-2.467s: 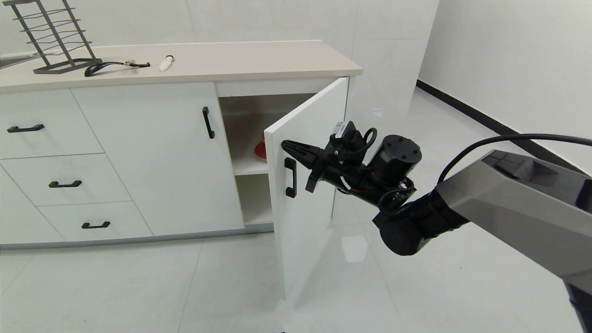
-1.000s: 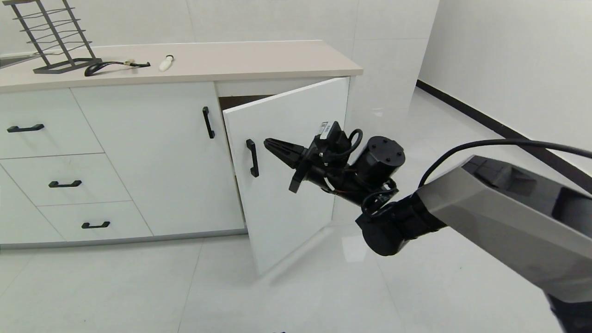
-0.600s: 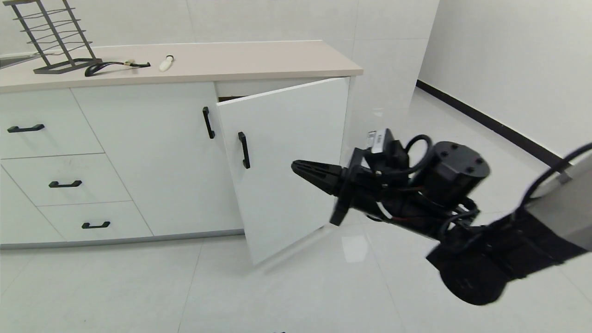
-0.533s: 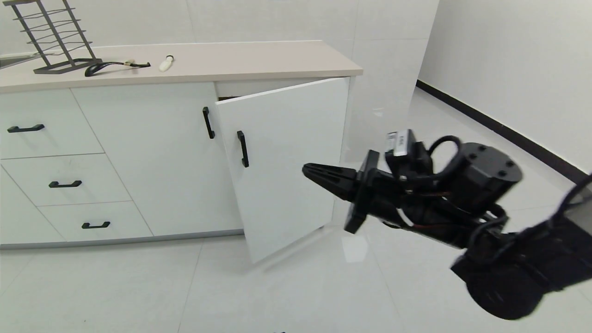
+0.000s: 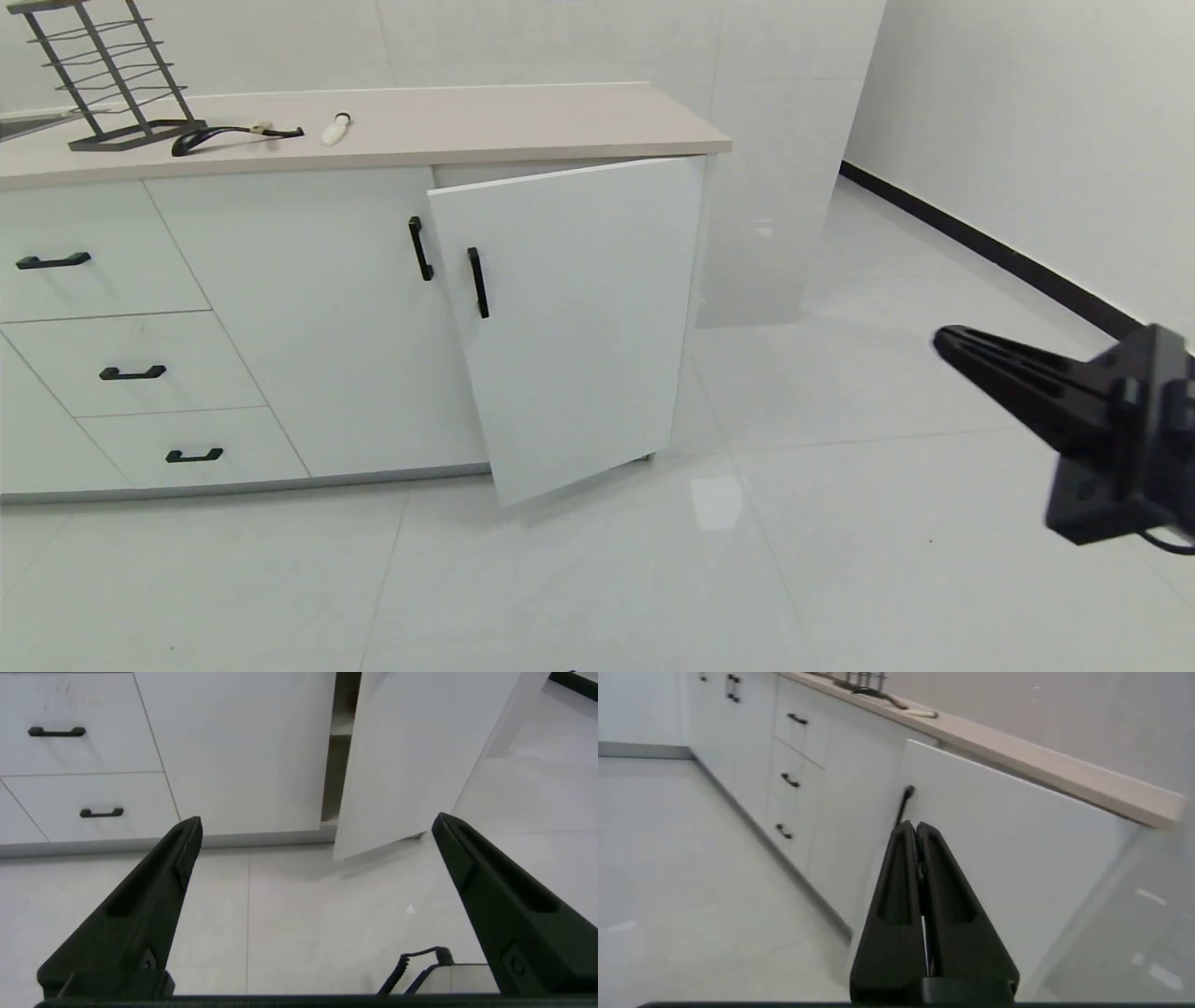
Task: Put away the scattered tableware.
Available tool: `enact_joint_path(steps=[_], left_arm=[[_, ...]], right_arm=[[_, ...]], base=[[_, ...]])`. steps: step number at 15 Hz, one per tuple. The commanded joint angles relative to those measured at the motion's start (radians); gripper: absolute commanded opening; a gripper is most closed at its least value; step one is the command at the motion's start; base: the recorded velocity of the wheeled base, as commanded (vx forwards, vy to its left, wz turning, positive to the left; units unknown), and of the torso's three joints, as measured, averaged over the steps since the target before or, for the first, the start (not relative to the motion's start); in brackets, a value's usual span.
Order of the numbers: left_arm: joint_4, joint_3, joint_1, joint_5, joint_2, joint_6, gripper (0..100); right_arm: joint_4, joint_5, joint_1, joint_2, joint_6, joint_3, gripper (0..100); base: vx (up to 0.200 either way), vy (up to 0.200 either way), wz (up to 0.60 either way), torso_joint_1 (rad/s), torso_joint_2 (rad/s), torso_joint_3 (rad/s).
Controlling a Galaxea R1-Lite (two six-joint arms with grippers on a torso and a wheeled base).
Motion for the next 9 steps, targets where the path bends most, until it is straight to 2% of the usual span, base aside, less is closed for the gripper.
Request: enact_joint_path(steps=[1,3,4,6,7,8,9], left_arm=[[0.0,0.0,0.0,0.0,0.0,0.0,100],[0.0,0.0,0.0,0.0,0.0,0.001,100],[0.0,0.0,0.0,0.0,0.0,0.001,100],[0.0,0.0,0.0,0.0,0.0,0.003,100],[0.0,0.0,0.0,0.0,0.0,0.003,100],[0.0,0.0,0.0,0.0,0.0,0.004,100],[0.0,0.0,0.0,-0.001,0.0,0.004,100]], right_arm=[[0.02,0.0,-0.198,-0.313,0.004,0.113,0],[0.041,0.003,-0.255,-0.462,0.001,0.206,0],[0.135,0.003,-0.289,-0.591,0.007,0.206,0],[0.386,0.04,-0.335,-0.815,0.001,0.205,0],[0.514,0.057,-0.346,-0.908,-0.001,0.205,0],[0.699,0.057,-0.347,-1.042,0.001,0.196,0],[0.804,0.056,-0.349,-1.122,0.001,0.194,0]], base=[[0.0,0.0,0.0,0.0,0.0,0.0],[0.0,0.0,0.0,0.0,0.0,0.0],[0.0,0.0,0.0,0.0,0.0,0.0],[0.0,0.0,0.0,0.0,0.0,0.0],[0.0,0.0,0.0,0.0,0.0,0.0],[0.0,0.0,0.0,0.0,0.0,0.0],[0.0,0.0,0.0,0.0,0.0,0.0]])
